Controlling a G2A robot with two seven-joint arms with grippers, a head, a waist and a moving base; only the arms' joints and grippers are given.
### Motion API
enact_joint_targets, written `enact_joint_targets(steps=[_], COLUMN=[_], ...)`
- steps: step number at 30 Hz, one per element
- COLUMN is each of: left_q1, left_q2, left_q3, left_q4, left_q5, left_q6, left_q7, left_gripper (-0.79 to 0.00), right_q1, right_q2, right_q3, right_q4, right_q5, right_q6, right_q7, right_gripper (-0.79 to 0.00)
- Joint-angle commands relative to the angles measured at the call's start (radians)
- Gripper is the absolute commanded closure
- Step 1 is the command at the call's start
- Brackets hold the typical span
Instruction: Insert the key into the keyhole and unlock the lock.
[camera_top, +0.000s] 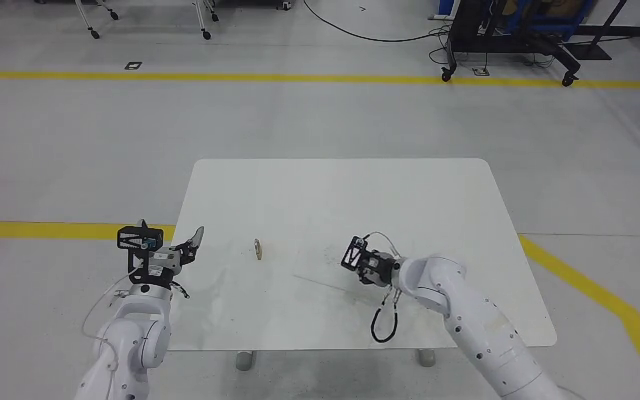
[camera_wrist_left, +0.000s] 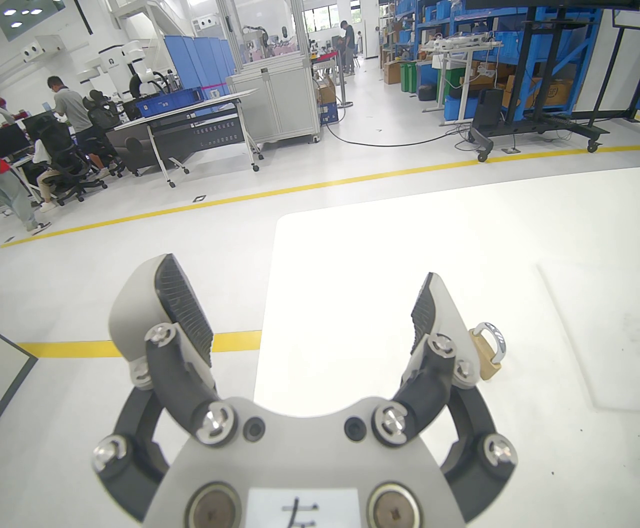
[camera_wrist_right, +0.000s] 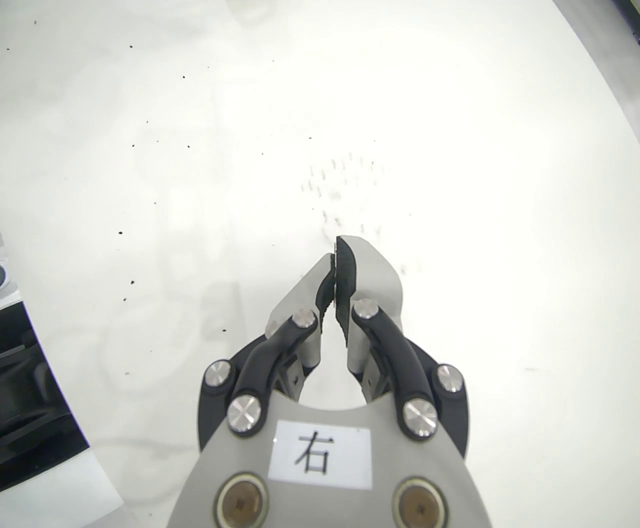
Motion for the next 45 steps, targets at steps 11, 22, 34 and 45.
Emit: enact_joint_targets(steps=[11, 22, 34, 45], left_q1=[0.000, 0.000, -0.125, -0.259], left_q2=[0.000, 0.000, -0.021, -0.023], left_q3=[0.000, 0.000, 0.064, 0.107], left_q4=[0.000, 0.000, 0.047, 0.131], left_q5=[0.000, 0.000, -0.778, -1.082], left_q6=[0.000, 0.000, -0.322, -0.343], left_q7=[0.000, 0.000, -0.235, -0.478], left_gripper=[-0.785, -0.785, -0.785, -0.785], right_q1=[-0.096, -0.094, -0.032, 0.013], right_q2=[0.053, 0.061, 0.051, 0.061], right_q3=[0.275, 0.307, 0.173, 0.093], right_q4=[0.039, 0.108, 0.156, 0.172], right_q5=[0.235, 0.316, 0.486, 0.643], right_q6=[-0.328, -0.412, -0.412, -0.412], right_q7=[-0.418, -0.497, -0.486, -0.457], right_gripper=[0.000, 0.000, 0.000, 0.000])
